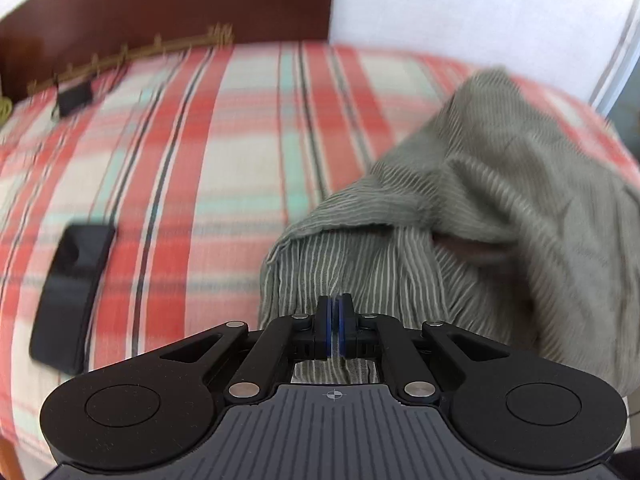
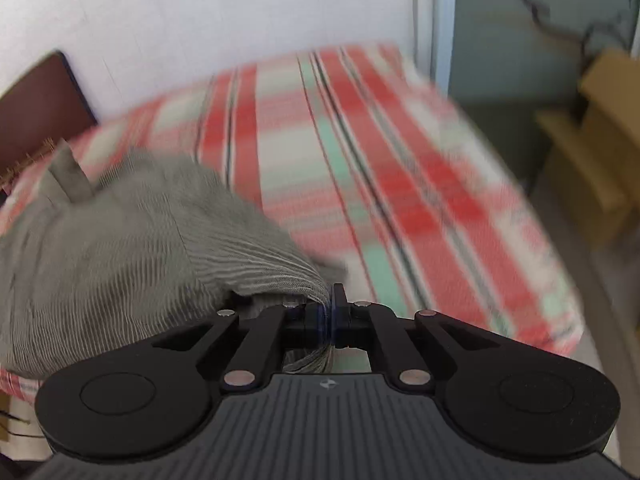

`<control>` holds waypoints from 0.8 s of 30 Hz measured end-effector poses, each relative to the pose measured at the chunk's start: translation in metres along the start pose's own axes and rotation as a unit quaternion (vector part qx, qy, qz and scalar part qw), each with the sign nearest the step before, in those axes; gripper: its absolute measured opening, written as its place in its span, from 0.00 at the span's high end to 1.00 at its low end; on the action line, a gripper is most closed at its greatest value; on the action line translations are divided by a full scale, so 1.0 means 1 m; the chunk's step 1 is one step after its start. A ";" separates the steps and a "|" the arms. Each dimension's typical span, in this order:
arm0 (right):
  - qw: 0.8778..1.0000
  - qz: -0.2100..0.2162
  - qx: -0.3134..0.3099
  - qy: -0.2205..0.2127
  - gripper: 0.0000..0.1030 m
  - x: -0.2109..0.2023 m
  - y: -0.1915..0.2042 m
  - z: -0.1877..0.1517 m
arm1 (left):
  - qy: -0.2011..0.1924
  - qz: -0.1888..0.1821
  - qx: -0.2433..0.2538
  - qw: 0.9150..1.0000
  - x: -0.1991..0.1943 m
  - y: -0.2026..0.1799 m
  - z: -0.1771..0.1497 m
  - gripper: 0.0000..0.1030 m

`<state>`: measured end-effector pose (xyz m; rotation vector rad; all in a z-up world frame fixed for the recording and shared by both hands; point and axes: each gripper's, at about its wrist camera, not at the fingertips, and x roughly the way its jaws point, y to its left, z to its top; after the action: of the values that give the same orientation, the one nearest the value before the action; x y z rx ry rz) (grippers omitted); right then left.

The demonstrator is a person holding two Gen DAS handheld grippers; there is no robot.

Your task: Fold clothes

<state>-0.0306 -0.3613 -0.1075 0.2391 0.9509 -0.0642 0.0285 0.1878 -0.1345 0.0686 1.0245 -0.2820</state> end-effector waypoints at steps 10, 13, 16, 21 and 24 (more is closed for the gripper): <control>0.990 0.035 -0.061 -0.125 0.55 -0.066 0.029 0.060 | -0.083 0.003 0.047 0.995 -0.065 -0.010 0.038 0.45; 0.983 0.058 -0.110 -0.132 0.54 -0.057 0.056 0.085 | -0.109 -0.006 0.084 0.991 -0.069 -0.034 0.065 0.38; 0.978 0.031 -0.173 -0.114 0.53 -0.041 0.084 0.099 | -0.102 -0.012 0.121 0.987 -0.053 -0.056 0.085 0.36; 0.966 -0.078 -0.236 -0.068 0.46 -0.036 0.074 0.087 | -0.079 -0.021 0.176 0.981 -0.019 -0.082 0.096 0.36; 0.973 -0.107 -0.200 -0.046 0.42 -0.045 0.045 0.081 | -0.072 -0.039 0.171 0.982 0.001 -0.084 0.109 0.36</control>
<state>0.0146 -0.3389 -0.0179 -0.2386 0.8731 -0.0793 0.0976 0.0867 -0.0728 0.3145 0.8275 -0.5264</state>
